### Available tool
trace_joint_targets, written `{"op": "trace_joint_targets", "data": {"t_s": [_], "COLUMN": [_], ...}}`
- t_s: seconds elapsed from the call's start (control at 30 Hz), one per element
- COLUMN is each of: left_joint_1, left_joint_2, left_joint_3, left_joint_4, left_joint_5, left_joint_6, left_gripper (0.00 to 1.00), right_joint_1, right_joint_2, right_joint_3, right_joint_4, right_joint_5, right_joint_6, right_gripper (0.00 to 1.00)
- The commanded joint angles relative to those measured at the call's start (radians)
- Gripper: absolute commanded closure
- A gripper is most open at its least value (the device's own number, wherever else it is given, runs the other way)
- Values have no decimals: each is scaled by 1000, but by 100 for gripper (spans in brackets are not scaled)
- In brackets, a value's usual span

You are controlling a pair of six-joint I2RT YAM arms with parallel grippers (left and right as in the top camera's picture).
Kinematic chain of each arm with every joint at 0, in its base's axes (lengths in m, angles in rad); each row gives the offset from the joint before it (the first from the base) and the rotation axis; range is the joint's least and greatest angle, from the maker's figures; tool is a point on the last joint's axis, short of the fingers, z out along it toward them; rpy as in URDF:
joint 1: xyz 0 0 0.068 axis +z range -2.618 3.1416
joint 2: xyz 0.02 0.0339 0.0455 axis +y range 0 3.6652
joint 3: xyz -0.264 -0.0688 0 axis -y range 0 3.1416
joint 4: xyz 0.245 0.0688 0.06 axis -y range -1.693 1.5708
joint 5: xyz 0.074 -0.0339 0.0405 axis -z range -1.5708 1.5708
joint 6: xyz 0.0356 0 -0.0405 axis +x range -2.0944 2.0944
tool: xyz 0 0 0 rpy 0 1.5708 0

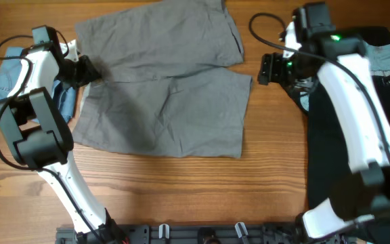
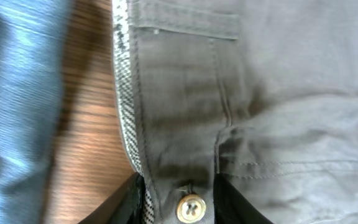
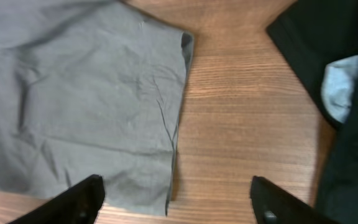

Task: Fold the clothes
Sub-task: 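Lower both grippers to the bottom corners of the grey shorts and grasp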

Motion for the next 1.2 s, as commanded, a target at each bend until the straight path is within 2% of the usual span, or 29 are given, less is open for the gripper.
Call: {"op": "trace_joint_targets", "data": {"t_s": [0.0, 0.07, 0.13, 0.2, 0.27, 0.3, 0.33, 0.37, 0.4, 0.47, 0.5, 0.6, 0.63, 0.67, 0.73, 0.83, 0.9, 0.97, 1.0, 1.03, 1.17], "left_joint_1": [-35, -40, -40, -40, -40, -40, -40, -40, -40, -40, -40, -40, -40, -40, -40, -39, -20, 17, 31, 64, 130], "left_joint_2": [-174, -294, -373, -497, -589, -619, -659, -684, -712, -734, -731, -719, -719, -719, -719, -719, -719, -719, -719, -723, -723], "left_joint_3": [-8, -8, -8, -8, -8, -8, -8, -8, -8, -8, -9, -25, -36, -50, -86, -161, -231, -264, -264, -264, -315], "left_joint_4": [-53, -127, -169, -234, -293, -316, -348, -372, -406, -471, -512, -586, -592, -598, -606, -607, -589, -577, -584, -592, -573], "left_joint_5": [42, 42, 41, 37, 37, 37, 35, 27, 2, -47, -49, -49, -48, -48, -37, -41, -130, -137, -136, -137, -140], "left_joint_6": [3, 2, 3, 3, 3, 3, 3, 3, 3, 5, 57, 108, 107, 107, 103, 90, -52, -110, -119, -133, -134], "left_gripper": [57, 55, 50, 46, 43, 43, 42, 42, 40, 43, 45, 45, 44, 43, 35, 37, 41, 51, 50, 43, 41], "right_joint_1": [8, 8, 8, 8, 8, 8, 8, 7, 5, -23, -42, -108, -131, -148, -179, -195, -194, -194, -194, -194, -194], "right_joint_2": [183, 283, 332, 391, 428, 442, 451, 455, 455, 455, 455, 450, 445, 437, 401, 273, 139, 3, -58, -130, -218], "right_joint_3": [3, 3, 3, 3, 3, 3, 3, 3, 3, 3, 3, 4, 4, 4, 4, 4, 4, 4, 4, 4, 2], "right_joint_4": [92, 214, 290, 376, 417, 428, 431, 430, 425, 414, 414, 415, 417, 405, 375, 336, 296, 235, 200, 141, -56], "right_joint_5": [-13, -18, -12, -12, -11, -11, -10, 3, 67, 224, 221, 183, 93, 47, 32, -85, -149, -192, -192, -192, -192], "right_joint_6": [-41, -77, -76, -76, -77, -77, -79, -79, -74, -21, -18, -20, -112, -154, -151, -184, -192, -192, -193, -193, -129], "right_gripper": [28, 34, 34, 23, 22, 37, 70, 90, 96, 96, 96, 96, 73, 63, 62, 60, 57, 54, 52, 48, 45]}}
